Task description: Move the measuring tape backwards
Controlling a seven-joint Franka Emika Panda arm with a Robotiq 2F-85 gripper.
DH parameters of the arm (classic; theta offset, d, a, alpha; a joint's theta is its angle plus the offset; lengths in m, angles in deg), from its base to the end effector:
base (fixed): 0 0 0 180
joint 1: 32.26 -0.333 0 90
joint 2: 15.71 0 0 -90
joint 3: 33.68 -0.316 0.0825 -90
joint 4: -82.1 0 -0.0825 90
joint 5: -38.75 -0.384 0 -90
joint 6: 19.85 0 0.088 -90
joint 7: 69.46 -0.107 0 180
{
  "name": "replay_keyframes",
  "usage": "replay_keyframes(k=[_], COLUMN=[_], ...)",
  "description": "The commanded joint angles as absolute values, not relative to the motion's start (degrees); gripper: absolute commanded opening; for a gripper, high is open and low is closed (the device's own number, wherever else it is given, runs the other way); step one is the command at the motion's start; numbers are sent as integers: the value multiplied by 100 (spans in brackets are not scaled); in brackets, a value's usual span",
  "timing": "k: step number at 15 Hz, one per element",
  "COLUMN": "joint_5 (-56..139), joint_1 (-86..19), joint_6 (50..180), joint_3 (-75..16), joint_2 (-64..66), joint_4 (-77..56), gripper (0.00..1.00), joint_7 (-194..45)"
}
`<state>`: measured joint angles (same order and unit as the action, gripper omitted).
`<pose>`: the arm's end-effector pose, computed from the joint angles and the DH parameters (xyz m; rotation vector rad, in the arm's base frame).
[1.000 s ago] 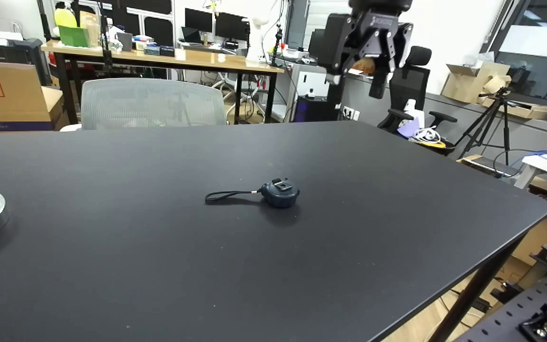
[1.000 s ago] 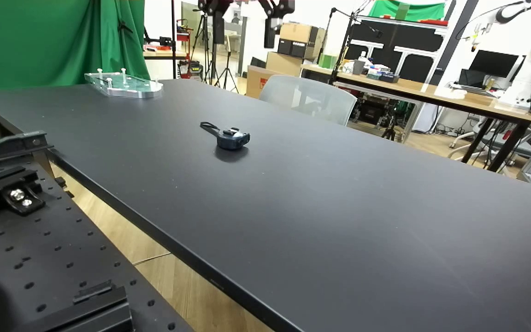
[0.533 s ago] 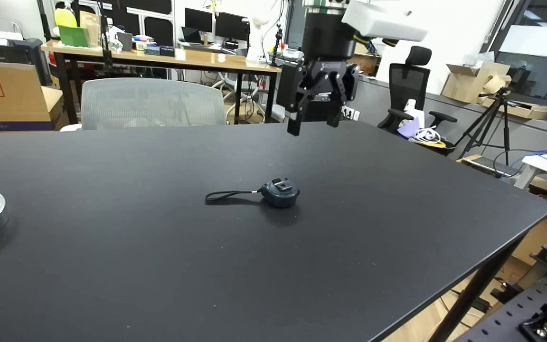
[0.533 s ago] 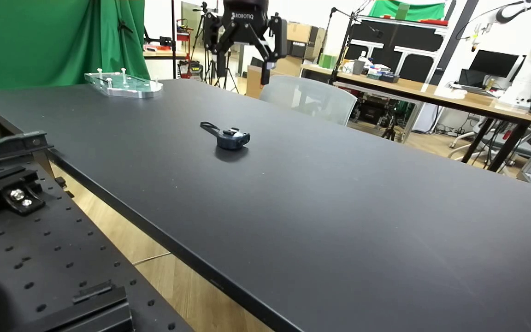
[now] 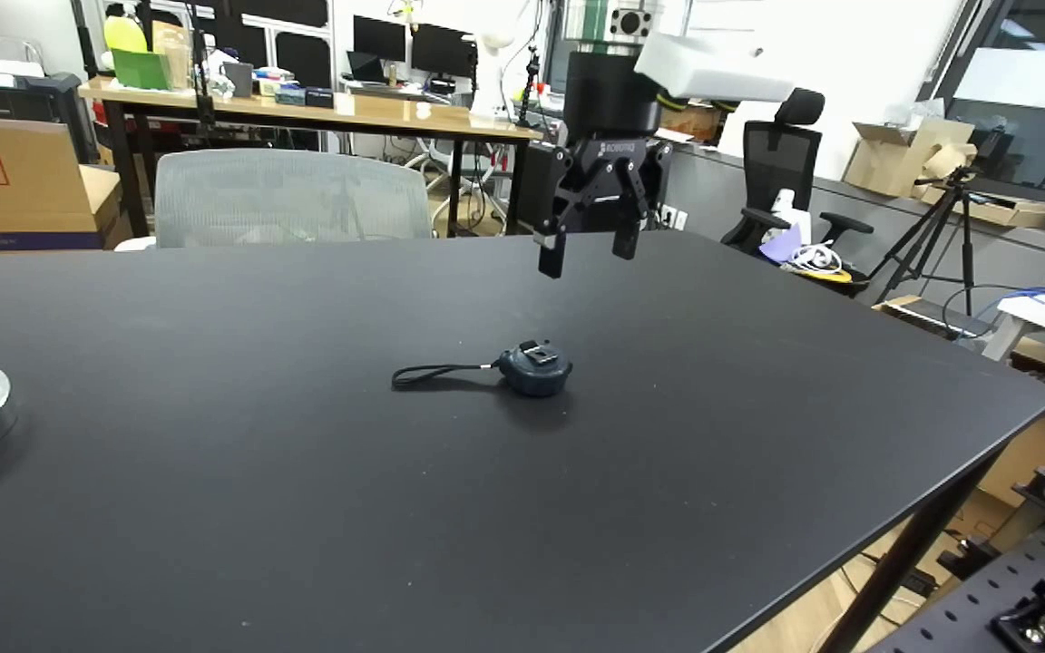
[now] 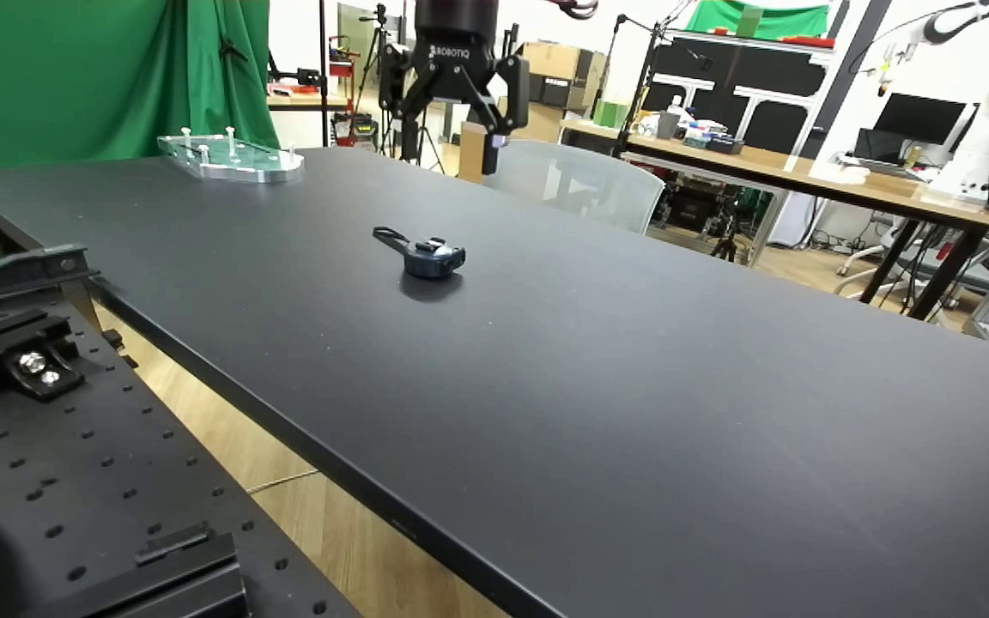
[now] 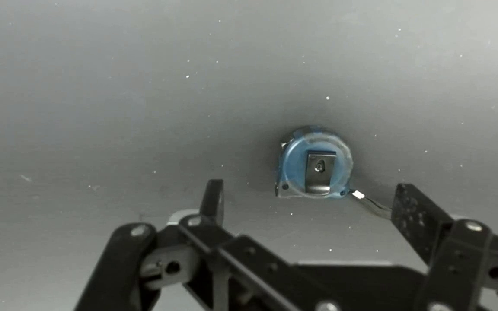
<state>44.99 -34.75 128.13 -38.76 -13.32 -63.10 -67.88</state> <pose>0.4554 0.0627 0.2589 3.0632 0.3877 0.0154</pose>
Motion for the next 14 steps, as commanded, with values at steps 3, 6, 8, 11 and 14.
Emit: replay_keyframes(k=[3, 6, 8, 11, 14], joint_5=[4979, 5396, 5592, 5624, 5486], joint_1=[-3673, -3811, -3918, -4080, -4189], joint_6=[13399, 13858, 14100, 14406, 14546], joint_3=[-3791, -3613, -3476, -3330, -3291], joint_2=[-605, -257, -52, 214, 393], joint_4=[-6147, -6092, -6045, -5961, -5912], gripper=[100, 100, 100, 100, 100], joint_7=[-7064, -7246, -7326, -7360, -7275])
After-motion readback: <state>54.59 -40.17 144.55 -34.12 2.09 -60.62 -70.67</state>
